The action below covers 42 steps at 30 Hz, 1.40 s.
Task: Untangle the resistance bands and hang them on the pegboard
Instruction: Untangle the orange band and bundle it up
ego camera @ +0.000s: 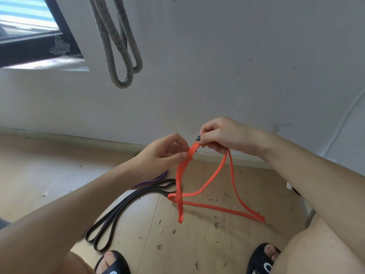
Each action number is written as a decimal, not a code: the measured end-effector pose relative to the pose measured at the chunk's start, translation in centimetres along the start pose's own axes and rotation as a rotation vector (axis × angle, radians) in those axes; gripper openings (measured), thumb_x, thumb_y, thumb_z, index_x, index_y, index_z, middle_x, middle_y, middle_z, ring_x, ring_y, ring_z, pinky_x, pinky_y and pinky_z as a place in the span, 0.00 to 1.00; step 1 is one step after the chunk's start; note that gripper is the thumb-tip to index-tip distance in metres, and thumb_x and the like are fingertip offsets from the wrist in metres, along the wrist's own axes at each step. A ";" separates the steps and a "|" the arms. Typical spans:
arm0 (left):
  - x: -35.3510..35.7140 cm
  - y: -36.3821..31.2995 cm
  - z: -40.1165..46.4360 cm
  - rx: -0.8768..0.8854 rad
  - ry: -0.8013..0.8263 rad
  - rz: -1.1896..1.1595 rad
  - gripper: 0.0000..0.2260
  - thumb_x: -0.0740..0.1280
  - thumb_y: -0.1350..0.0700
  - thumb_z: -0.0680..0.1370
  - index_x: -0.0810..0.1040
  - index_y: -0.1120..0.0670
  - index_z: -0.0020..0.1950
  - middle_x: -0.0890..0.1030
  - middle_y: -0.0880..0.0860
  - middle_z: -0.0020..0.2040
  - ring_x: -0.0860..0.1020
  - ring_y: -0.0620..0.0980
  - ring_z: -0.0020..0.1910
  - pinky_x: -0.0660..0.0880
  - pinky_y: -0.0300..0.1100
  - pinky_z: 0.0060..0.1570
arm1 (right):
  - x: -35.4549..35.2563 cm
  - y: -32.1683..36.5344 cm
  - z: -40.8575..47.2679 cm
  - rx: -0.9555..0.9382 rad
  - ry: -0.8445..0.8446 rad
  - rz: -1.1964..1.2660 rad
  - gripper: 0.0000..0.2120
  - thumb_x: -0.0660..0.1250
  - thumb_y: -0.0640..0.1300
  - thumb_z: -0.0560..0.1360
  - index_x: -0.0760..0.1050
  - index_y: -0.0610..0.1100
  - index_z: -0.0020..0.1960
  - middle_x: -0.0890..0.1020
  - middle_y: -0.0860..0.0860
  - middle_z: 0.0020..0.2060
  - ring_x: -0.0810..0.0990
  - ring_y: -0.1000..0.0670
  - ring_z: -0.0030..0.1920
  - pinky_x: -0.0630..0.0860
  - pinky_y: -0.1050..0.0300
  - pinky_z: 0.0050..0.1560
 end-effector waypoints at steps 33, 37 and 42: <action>0.0 -1.8 1.1 0.224 -0.125 0.521 0.15 0.69 0.41 0.77 0.84 0.53 0.46 0.77 0.46 0.50 0.78 0.45 0.45 0.76 0.42 0.48 | -1.1 -0.3 -0.3 0.041 -0.011 0.190 0.08 0.64 0.38 0.78 0.75 0.39 0.40 0.63 0.50 0.26 0.56 0.52 0.26 0.54 0.60 0.25; 0.2 -2.4 1.1 0.268 -0.183 0.564 0.18 0.66 0.38 0.76 0.81 0.52 0.46 0.74 0.44 0.49 0.75 0.45 0.42 0.76 0.42 0.45 | -1.1 0.0 -0.4 0.034 -0.005 0.224 0.09 0.64 0.38 0.78 0.75 0.40 0.39 0.63 0.50 0.26 0.56 0.52 0.26 0.53 0.60 0.25; 0.9 -2.3 1.1 0.309 -0.150 0.569 0.10 0.69 0.52 0.79 0.78 0.58 0.44 0.76 0.49 0.50 0.76 0.47 0.41 0.77 0.48 0.47 | -1.7 -0.3 -0.4 0.037 -0.040 0.231 0.12 0.65 0.38 0.78 0.74 0.42 0.35 0.63 0.50 0.25 0.56 0.52 0.25 0.54 0.60 0.24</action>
Point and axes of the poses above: each hand's wrist, its own z-axis towards the middle knuckle, its own x-axis out of the palm, y = z × x, the point moved 10 cm from there along z, towards the middle knuckle
